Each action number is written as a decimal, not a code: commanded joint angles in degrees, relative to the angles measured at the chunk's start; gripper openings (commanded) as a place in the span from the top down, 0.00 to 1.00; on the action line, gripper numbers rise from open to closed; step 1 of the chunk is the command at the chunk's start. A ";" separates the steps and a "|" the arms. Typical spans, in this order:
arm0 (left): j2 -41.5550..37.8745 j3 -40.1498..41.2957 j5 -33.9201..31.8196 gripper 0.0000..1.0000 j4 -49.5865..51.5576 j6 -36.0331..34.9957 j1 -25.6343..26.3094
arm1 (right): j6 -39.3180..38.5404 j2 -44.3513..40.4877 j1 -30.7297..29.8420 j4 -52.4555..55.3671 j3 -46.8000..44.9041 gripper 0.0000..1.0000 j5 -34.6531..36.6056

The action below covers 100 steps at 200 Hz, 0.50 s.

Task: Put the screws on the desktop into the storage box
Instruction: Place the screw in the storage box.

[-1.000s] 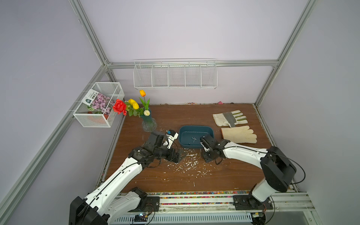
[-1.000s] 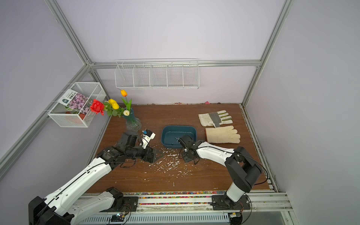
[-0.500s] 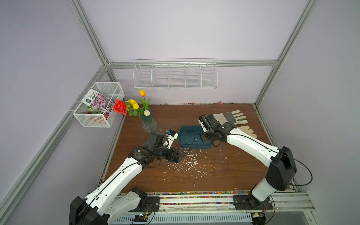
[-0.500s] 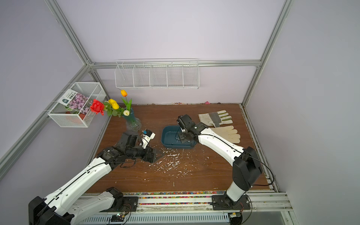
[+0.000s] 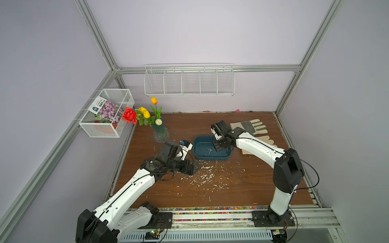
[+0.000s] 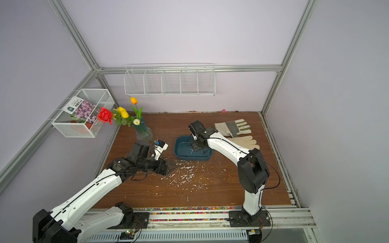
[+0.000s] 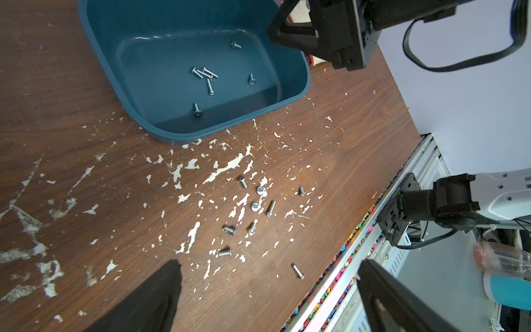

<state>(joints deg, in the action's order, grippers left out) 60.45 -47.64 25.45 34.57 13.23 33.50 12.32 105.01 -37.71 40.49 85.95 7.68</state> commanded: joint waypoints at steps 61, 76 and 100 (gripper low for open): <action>1.46 0.53 -2.99 0.00 -0.44 1.98 0.03 | 0.41 -9.12 0.41 -1.76 -9.90 0.59 -2.09; 2.22 0.30 -4.32 0.00 -0.42 2.94 1.11 | 1.02 -11.14 0.43 -2.81 -12.39 0.45 -3.29; 4.76 0.06 -6.73 0.00 0.01 4.91 3.29 | 1.82 -14.16 0.44 -4.07 -15.92 0.19 -4.70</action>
<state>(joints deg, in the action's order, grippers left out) 63.09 -47.64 21.69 34.54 15.64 35.11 12.91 93.97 -37.47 38.50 73.19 5.17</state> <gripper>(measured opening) 0.994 0.723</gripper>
